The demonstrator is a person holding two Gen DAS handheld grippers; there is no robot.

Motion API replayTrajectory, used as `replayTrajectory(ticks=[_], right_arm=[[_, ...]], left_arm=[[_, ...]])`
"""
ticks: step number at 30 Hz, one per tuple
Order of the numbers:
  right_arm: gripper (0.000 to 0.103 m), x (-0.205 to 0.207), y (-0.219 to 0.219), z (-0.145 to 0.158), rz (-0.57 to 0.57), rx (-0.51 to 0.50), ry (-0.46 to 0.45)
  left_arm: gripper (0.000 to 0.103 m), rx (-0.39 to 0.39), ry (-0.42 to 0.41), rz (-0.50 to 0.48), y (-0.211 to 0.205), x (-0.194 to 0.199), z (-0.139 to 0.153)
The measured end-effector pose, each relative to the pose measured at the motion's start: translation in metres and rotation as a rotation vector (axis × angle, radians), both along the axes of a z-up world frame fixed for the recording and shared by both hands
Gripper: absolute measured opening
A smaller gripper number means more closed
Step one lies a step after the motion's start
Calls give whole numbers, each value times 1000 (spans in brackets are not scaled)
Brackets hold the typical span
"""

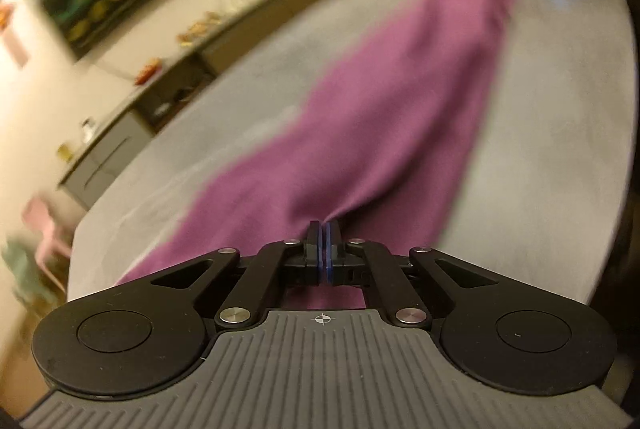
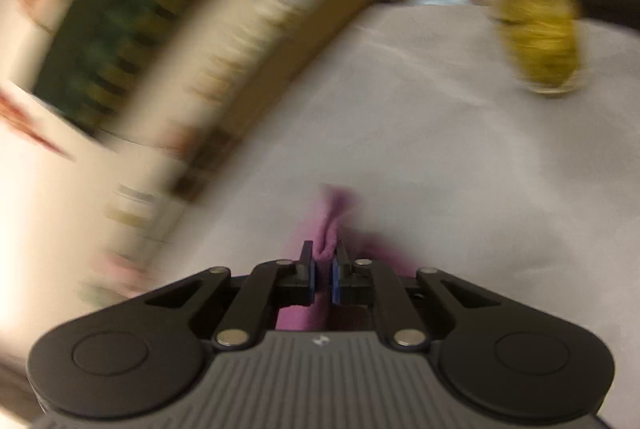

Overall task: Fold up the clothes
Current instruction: 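Lower the leg hems onto the table with the right gripper and release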

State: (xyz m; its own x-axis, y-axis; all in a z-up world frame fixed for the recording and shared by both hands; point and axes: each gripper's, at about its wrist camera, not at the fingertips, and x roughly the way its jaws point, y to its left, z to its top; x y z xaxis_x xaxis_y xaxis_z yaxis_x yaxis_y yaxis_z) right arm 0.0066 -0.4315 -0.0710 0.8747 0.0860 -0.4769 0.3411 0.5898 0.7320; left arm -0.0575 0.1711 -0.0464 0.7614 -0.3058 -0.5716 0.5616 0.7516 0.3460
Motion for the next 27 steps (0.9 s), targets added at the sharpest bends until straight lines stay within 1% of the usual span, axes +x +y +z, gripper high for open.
replayTrajectory(ticks=[1,2,3,4,5,6,8,9,10,11,12,13,14,15,16,17,18,20,21,22,24,26,27], right_arm=[[7,-1,2,9,24,1,-54],[7,0,2,12,30,-7,-49],[7,7,-1,6,12,-24,33],[7,13,-4,0,-6,-42,116],[7,17,-6,-4,-15,-39,162],[7,17,-7,-4,-15,-23,163],[7,20,-3,5,-14,-23,147],[9,22,-3,9,-15,-13,143],[11,23,-3,10,-30,-6,152],[20,25,-4,11,-44,1,161],[34,26,-5,10,-56,4,172],[43,25,-7,6,-65,2,186],[49,23,-9,0,-68,8,197],[49,18,-9,-8,-57,21,201],[50,13,-8,-16,-38,24,202],[55,9,-5,-23,-19,21,210],[57,6,-1,-31,-1,18,223],[57,-2,6,-42,4,18,245],[57,-6,9,-45,0,20,250],[57,-13,11,-44,-3,27,242],[54,-18,15,-43,20,64,213],[51,-11,21,-48,71,75,227],[46,-7,24,-49,88,70,232]], left_arm=[[0,-67,-6,47,10,8,8],[0,-106,5,65,17,16,14],[0,-135,22,72,24,22,19],[0,-133,23,74,27,26,20],[0,-120,20,73,29,28,21],[0,-125,25,82,31,30,22],[0,-162,31,100,38,36,26],[0,-166,35,90,37,35,27],[0,-151,43,60,31,32,26],[0,-125,48,23,22,27,23],[0,-97,51,-14,12,22,18],[5,-69,54,-52,2,16,14],[7,-40,54,-91,-9,11,7],[13,-11,53,-131,-21,5,-1],[25,18,52,-170,-33,-1,-9],[29,47,51,-210,-44,-6,-17],[32,87,39,-236,-55,-10,-26],[32,161,6,-260,-72,-11,-42],[31,168,-3,-261,-75,-10,-44],[32,164,-9,-258,-77,-8,-45],[32,152,-16,-250,-79,-4,-46],[32,141,-10,-247,-77,0,-46],[30,140,-6,-246,-78,0,-46]])
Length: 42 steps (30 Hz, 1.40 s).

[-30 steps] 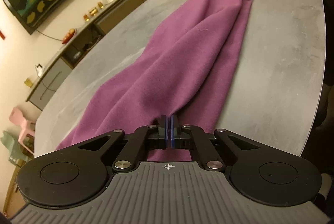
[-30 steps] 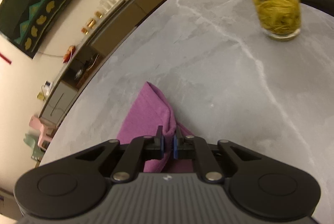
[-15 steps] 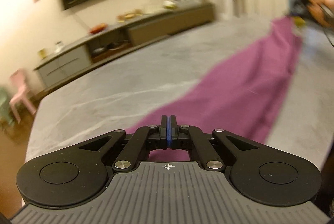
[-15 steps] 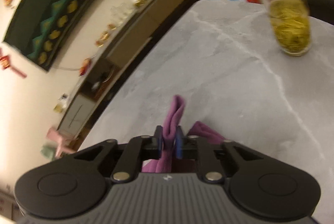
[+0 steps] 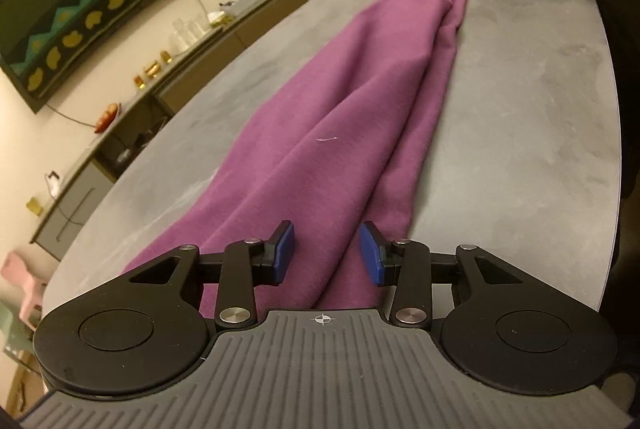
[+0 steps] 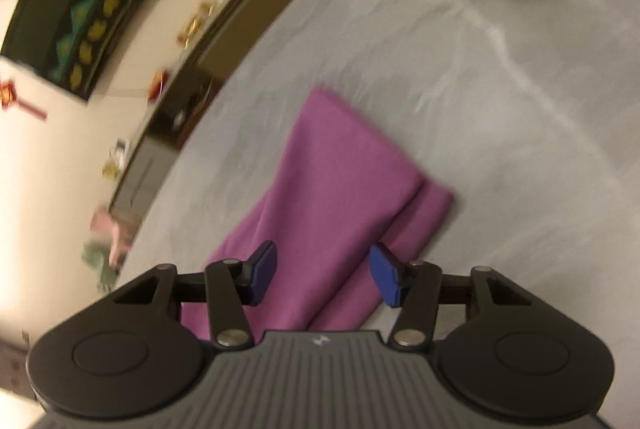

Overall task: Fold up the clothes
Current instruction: 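Lower the leg hems onto the table with the right gripper and release, then release the waistband with the left gripper and lift away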

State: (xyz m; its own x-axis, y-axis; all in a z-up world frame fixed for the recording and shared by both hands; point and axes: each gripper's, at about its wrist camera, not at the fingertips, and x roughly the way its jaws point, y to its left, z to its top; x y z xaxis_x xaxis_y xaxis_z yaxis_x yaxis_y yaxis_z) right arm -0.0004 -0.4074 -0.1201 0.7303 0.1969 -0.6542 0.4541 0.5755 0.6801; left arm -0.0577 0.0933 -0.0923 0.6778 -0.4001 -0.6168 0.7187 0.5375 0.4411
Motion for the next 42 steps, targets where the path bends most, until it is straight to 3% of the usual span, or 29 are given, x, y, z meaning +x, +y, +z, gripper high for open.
replayTrajectory(ticks=[1,3,4,10,14,19,22,25,26,27,29,31,32,37,39,42], right_arm=[[42,3,3,1,10,-19,1],[5,9,8,2,23,-50,-4],[3,9,9,5,27,-63,-16],[3,-15,13,34,4,-97,-142],[3,-29,13,29,-14,-63,-125],[3,-27,18,14,-4,-54,-41],[5,-27,19,12,-17,-71,-15],[23,-28,19,10,-30,-77,-3],[38,-27,19,8,-34,-74,-2],[44,-26,18,7,-37,-71,-1],[44,-24,18,5,-39,-67,-2],[33,-17,17,2,-25,-68,-6],[4,-14,18,1,-11,-75,-2],[3,-44,25,20,-26,-100,-52],[3,-47,28,16,-15,-110,0],[8,-30,33,11,42,-149,101]], left_arm=[[17,-3,12,0,0,2,0],[0,-26,43,6,-1,3,1],[0,-43,49,10,1,3,3],[0,-163,68,16,20,-6,31],[0,-231,104,-5,40,-17,53],[0,-171,183,-19,43,-11,41],[0,-144,182,-27,38,-14,32],[0,-176,168,-17,40,-11,37],[0,-182,165,-13,42,-10,38],[0,-181,165,-13,43,-9,37],[0,-178,166,-15,44,-8,35],[0,-170,165,-18,42,-7,32],[0,-166,159,-19,40,-7,31],[0,-205,148,-5,53,-12,45],[0,-187,169,-10,57,-13,45],[0,-93,210,-42,51,-14,33]])
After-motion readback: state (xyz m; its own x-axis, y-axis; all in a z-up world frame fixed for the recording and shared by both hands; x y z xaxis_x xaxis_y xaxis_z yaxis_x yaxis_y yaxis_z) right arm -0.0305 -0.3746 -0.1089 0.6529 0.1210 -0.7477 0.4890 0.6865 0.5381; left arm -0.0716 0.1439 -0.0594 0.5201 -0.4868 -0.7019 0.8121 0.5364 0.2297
